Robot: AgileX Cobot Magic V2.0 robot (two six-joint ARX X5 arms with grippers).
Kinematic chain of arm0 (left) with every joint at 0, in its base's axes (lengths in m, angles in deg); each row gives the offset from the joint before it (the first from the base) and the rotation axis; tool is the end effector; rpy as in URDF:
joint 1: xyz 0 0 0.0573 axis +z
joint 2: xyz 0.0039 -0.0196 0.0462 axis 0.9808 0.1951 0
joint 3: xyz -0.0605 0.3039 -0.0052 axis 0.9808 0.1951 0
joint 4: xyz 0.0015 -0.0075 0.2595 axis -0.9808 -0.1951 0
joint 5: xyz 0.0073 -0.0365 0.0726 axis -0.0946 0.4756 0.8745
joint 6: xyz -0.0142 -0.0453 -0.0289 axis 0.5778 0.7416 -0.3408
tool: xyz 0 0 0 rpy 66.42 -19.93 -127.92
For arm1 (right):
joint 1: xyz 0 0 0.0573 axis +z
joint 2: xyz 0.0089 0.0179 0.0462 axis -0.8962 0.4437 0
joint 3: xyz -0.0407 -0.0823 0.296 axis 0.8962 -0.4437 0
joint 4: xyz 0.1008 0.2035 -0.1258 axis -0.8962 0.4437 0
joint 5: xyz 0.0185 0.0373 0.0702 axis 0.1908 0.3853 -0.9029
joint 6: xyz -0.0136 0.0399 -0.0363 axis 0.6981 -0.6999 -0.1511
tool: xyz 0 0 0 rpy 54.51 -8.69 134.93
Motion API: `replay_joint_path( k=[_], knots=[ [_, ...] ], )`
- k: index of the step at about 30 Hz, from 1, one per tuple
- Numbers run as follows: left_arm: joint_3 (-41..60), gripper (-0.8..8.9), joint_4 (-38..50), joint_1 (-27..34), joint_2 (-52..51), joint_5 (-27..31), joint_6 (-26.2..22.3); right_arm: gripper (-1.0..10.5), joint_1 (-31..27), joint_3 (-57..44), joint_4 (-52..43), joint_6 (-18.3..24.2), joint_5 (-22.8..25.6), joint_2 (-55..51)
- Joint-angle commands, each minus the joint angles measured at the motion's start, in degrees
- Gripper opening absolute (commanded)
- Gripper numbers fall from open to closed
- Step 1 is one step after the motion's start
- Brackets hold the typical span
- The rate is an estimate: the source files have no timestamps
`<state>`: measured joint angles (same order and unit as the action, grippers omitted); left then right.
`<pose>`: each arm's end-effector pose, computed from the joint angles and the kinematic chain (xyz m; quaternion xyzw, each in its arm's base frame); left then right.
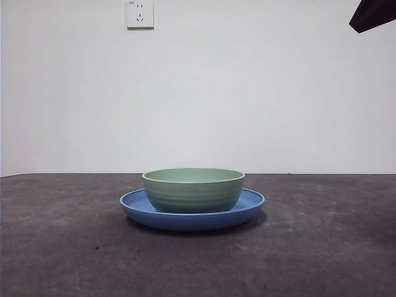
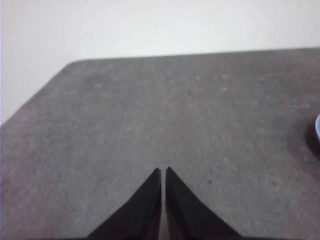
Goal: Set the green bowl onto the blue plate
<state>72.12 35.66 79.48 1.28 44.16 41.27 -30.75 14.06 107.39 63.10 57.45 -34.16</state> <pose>0.0595 0.0000 0.1569 0.0303 0.0760 -0.0063 0.9966 0.0849 0.0626 0.3274 0.0666 0.3316 0.3237 0.8836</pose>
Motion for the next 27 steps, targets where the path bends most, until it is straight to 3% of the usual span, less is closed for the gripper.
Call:
replay_joint_path(
  k=[1,22,27],
  knots=[
    [1.2,0.15,0.5,0.1,-0.2,0.3,0.2,0.1,0.4,0.5,-0.6,-0.4,0.0,0.2],
    [1.2,0.15,0.9,0.1,-0.2,0.3,0.2,0.1,0.4,0.5,-0.5,0.1,0.1,0.2],
    [1.2,0.15,0.9,0.1,-0.2,0.3,0.2,0.1,-5.5,0.0,-1.9,7.6,7.4,-3.0]
  ],
)
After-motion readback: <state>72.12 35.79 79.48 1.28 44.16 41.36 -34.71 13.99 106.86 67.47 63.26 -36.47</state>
